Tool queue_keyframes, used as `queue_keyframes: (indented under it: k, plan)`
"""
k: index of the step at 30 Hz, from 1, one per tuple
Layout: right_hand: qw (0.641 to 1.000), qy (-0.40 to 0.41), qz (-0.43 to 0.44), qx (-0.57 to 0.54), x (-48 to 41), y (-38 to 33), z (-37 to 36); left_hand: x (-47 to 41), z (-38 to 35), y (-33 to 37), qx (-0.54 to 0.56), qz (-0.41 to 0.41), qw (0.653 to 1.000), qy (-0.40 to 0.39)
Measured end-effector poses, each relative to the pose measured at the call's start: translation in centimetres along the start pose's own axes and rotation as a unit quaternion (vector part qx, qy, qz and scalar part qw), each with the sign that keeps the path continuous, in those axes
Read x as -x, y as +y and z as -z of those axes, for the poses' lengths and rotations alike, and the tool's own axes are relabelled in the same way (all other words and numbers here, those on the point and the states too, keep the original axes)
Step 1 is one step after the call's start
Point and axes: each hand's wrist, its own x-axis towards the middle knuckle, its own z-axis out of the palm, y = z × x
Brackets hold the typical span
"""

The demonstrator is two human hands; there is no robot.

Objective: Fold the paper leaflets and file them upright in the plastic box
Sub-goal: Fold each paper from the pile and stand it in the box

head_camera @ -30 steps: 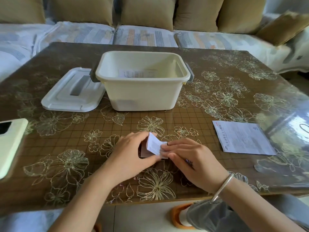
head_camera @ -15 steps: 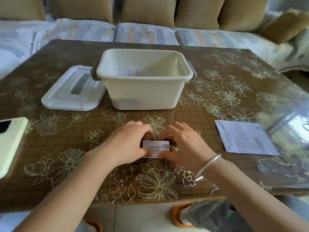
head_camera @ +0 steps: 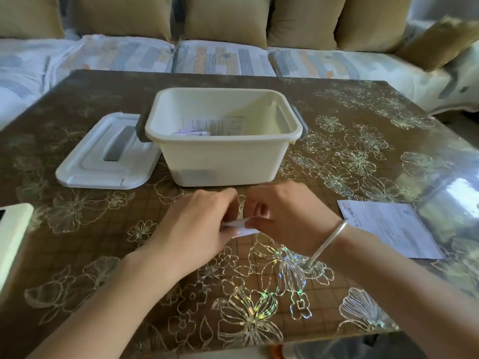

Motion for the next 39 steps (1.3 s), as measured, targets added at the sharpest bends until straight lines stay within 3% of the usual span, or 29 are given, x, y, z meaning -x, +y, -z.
queue_keyframes:
  k: [5,9,14,18,23,39]
  plan:
    - [0.989,0.125,-0.016,-0.083,-2.9,0.4,5.0,-2.9,5.0,-1.9,0.08,-0.006,0.987,0.142]
    - [0.974,0.195,-0.053,-0.104,-6.8,2.1,8.3,-6.7,8.1,-4.9,0.056,0.038,0.97,0.235]
    - [0.987,0.12,-0.107,0.011,-13.8,4.2,8.0,-12.5,7.6,-7.4,-0.04,0.1,0.989,0.101]
    - [0.99,0.035,-0.095,0.098,-17.8,4.1,6.1,-15.2,6.1,-9.0,-0.12,0.139,0.983,-0.009]
    - [0.979,0.01,-0.053,0.194,-20.5,3.3,4.4,-16.5,5.4,-9.2,-0.175,0.132,0.971,-0.091]
    - [0.981,-0.039,-0.016,0.189,-21.9,1.7,1.6,-15.7,6.6,-8.2,-0.168,0.118,0.972,-0.118]
